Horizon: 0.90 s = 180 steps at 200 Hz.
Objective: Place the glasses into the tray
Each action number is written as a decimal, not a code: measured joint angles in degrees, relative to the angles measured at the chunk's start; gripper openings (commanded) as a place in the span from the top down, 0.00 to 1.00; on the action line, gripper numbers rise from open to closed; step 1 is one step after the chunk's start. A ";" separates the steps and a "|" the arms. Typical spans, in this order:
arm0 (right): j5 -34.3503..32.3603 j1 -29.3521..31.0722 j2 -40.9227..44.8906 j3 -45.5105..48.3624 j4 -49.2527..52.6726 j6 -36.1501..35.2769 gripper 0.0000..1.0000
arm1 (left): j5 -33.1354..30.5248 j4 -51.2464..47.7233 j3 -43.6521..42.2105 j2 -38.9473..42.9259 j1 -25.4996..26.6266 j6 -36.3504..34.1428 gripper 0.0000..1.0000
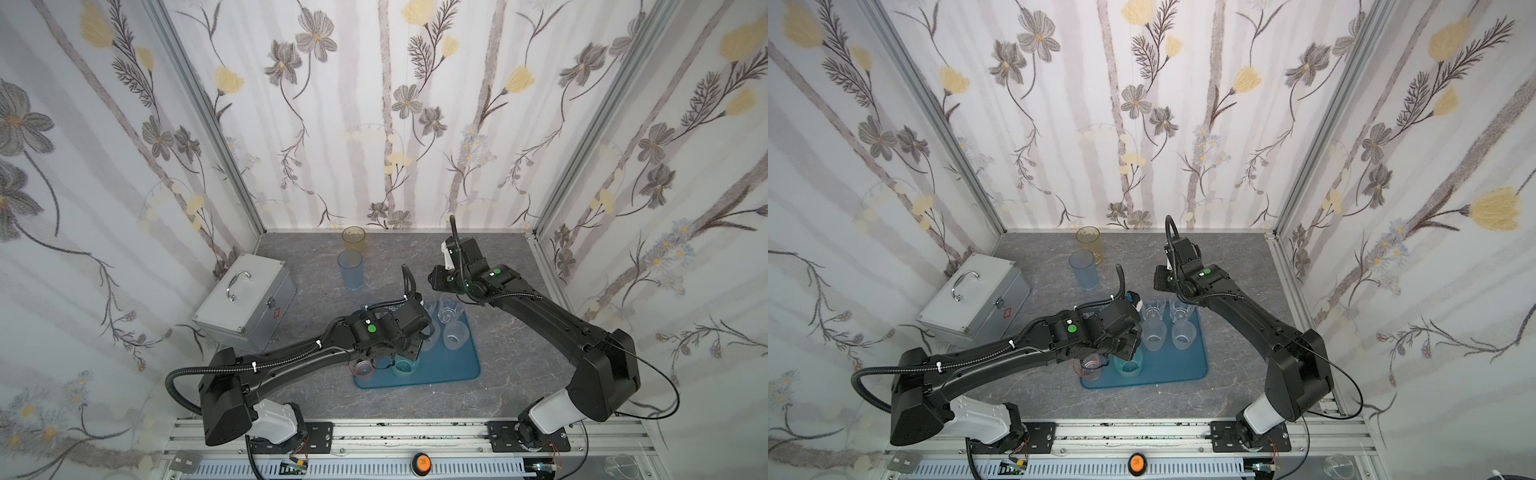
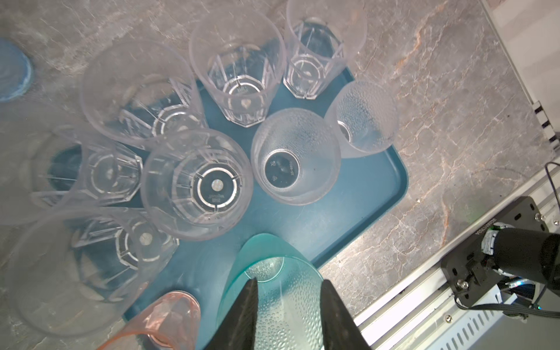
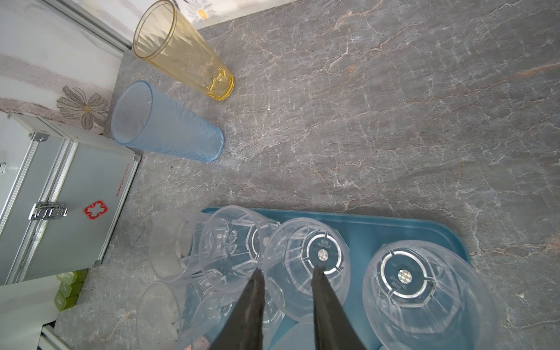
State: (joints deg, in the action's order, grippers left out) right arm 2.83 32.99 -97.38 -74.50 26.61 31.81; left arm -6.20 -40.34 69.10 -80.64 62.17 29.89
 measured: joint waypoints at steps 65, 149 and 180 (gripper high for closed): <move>0.24 5.27 6.01 1.73 10.08 -3.78 0.64 | -2.14 1.29 -2.64 5.92 -13.51 -4.52 0.54; 7.50 18.10 5.44 4.11 19.91 -7.02 0.63 | -7.43 10.03 -9.75 14.69 -22.91 -7.21 0.37; 7.32 20.06 1.77 4.76 19.96 -7.30 0.63 | -7.69 11.34 -11.02 15.02 -23.96 -7.41 0.37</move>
State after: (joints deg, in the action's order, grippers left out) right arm 10.15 53.06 -95.61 -69.73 46.57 24.51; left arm -13.89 -28.99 58.08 -65.63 38.22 22.48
